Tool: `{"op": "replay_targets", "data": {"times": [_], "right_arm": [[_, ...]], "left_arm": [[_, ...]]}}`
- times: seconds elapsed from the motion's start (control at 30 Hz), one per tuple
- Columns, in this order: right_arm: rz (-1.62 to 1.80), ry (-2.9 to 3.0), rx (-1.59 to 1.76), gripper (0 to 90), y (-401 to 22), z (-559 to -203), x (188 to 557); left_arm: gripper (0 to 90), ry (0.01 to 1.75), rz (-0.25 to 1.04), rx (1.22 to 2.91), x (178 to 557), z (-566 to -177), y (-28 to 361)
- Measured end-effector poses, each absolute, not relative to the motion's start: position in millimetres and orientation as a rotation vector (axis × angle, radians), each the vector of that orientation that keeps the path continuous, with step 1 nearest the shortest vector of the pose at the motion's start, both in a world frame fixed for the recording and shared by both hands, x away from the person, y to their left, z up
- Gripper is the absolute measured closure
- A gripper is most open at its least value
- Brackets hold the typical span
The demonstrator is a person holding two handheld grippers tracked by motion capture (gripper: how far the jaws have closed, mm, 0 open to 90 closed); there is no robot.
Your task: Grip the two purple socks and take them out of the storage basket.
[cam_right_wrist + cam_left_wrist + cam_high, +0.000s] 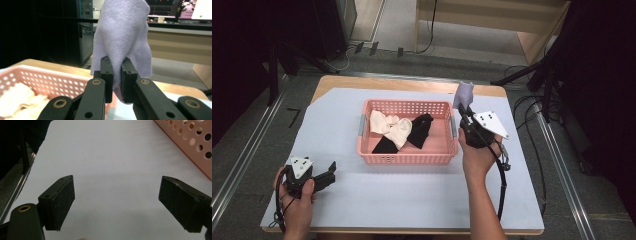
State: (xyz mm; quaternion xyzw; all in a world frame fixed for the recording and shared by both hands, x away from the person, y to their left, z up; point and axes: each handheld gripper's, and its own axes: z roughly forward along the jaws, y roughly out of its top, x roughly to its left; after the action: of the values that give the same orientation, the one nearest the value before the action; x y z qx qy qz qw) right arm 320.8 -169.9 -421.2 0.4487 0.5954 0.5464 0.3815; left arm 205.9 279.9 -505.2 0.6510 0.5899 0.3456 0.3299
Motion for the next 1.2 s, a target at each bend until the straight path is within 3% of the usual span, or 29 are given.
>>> {"op": "replay_targets", "data": {"times": [0.53,0.57,0.67,0.73,1.2], "right_arm": [[1.224,1.573,1.389,80.2,-224.4,-473.4,319.9],[1.22,1.585,1.397,76.4,-226.4,-474.6,319.8],[1.231,1.583,1.454,53.0,-231.4,-474.6,318.9],[1.229,1.57,1.478,44.3,-234.4,-472.8,315.8],[1.363,1.57,1.441,23.3,-251.1,-472.0,274.9]], "left_arm": [[14.9,1.544,0.909,1.7,206.0,-505.4,279.7],[14.9,1.545,0.908,1.702,205.9,-505.2,279.6],[14.9,1.545,0.907,1.702,206.1,-505.4,279.3],[14.9,1.544,0.908,1.702,206.0,-505.3,279.6],[14.8,1.55,0.934,1.677,204.2,-504.9,279.8]]}}
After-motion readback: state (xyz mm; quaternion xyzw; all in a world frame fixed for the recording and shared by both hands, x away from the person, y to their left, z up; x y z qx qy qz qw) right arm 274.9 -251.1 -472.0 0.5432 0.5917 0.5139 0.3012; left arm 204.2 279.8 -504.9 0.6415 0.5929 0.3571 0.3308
